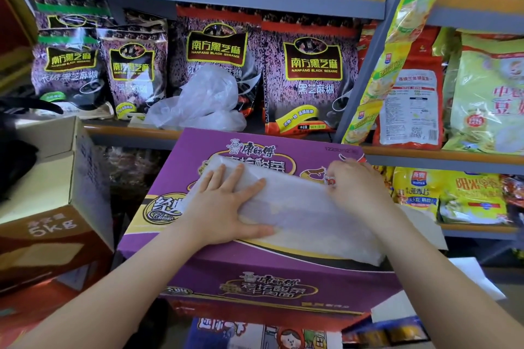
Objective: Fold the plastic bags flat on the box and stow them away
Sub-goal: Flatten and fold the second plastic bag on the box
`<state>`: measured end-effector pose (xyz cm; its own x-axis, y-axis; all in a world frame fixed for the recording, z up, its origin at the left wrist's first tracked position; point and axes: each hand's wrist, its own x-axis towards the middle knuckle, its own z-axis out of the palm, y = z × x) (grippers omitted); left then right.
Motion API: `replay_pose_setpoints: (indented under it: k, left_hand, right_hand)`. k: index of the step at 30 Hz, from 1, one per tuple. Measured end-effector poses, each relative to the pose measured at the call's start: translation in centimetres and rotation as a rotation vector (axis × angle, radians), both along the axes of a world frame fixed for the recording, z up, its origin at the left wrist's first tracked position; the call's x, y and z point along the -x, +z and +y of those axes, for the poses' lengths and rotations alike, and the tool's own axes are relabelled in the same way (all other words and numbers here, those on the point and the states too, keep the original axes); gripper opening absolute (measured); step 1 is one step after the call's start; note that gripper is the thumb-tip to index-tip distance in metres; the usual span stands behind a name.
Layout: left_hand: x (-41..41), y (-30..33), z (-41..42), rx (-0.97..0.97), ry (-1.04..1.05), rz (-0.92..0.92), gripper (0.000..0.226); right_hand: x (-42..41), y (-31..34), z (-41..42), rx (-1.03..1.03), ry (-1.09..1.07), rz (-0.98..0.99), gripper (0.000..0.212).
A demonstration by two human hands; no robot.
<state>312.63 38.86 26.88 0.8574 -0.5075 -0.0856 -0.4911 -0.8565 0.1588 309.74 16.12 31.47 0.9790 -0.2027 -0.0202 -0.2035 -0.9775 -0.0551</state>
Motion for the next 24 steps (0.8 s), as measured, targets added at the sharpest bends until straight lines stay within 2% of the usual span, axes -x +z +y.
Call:
replay_pose_setpoints:
  k: [5, 9, 16, 24]
  left_hand:
    - [-0.4, 0.1, -0.7, -0.050, -0.003, 0.002, 0.130]
    - [-0.7, 0.3, -1.1, -0.071, 0.017, 0.010, 0.135]
    - [-0.8, 0.1, -1.0, -0.113, -0.001, 0.001, 0.135]
    - [-0.8, 0.2, -1.1, -0.127, -0.013, 0.005, 0.134]
  right_hand:
    - [0.7, -1.3, 5.1, -0.104, 0.205, -0.008, 0.044]
    - [1.7, -3.9, 6.3, -0.100, 0.256, 0.010, 0.057]
    - [3.1, -4.8, 2.8, -0.099, 0.112, 0.061, 0.070]
    - [6.4, -5.0, -2.5, -0.091, -0.132, 0.043, 0.071]
